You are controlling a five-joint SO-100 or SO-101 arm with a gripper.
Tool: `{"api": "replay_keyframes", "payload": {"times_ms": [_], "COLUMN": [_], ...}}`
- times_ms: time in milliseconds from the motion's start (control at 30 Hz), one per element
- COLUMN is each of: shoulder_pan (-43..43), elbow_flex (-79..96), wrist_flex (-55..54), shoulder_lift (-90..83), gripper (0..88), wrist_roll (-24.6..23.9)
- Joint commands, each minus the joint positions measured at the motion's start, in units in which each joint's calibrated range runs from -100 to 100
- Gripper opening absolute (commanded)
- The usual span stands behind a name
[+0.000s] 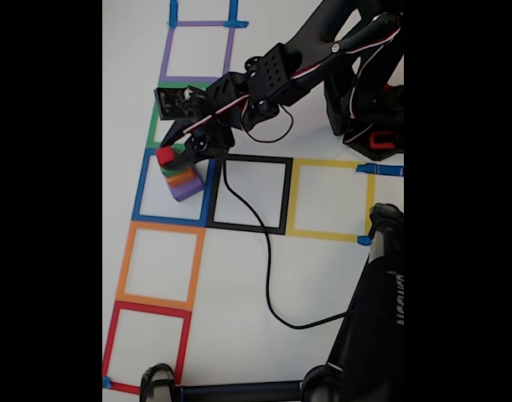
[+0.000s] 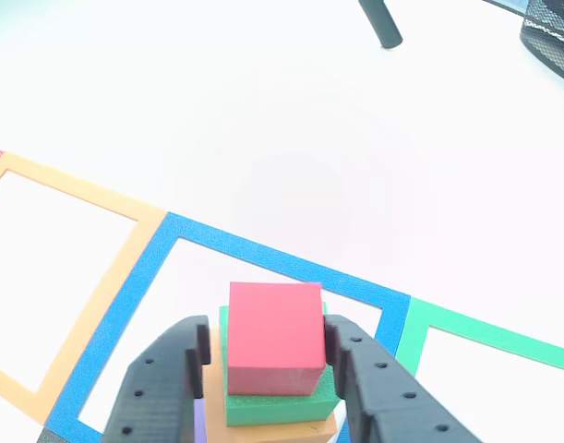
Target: Tower of hanoi
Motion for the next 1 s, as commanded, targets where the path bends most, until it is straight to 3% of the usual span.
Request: {"api": "replay_keyframes", "payload": {"times_ms": [0, 367, 667, 833, 967], "shoulder_pan": [0.6, 0.0, 0.2, 0.4, 0.1], "elbow_flex": [0.6, 2.5, 0.4, -7.2, -15.1], "wrist_flex": [-3.3, -9.2, -8.1, 5.1, 19.1], "shoulder_lift": [-1.3, -4.2, -10.5, -14.6, -17.4], "gripper": [15.7, 19.9, 20.5, 15.4, 5.6], "wrist_roll": [0.4, 0.4, 0.4, 0.4, 0.4]}}
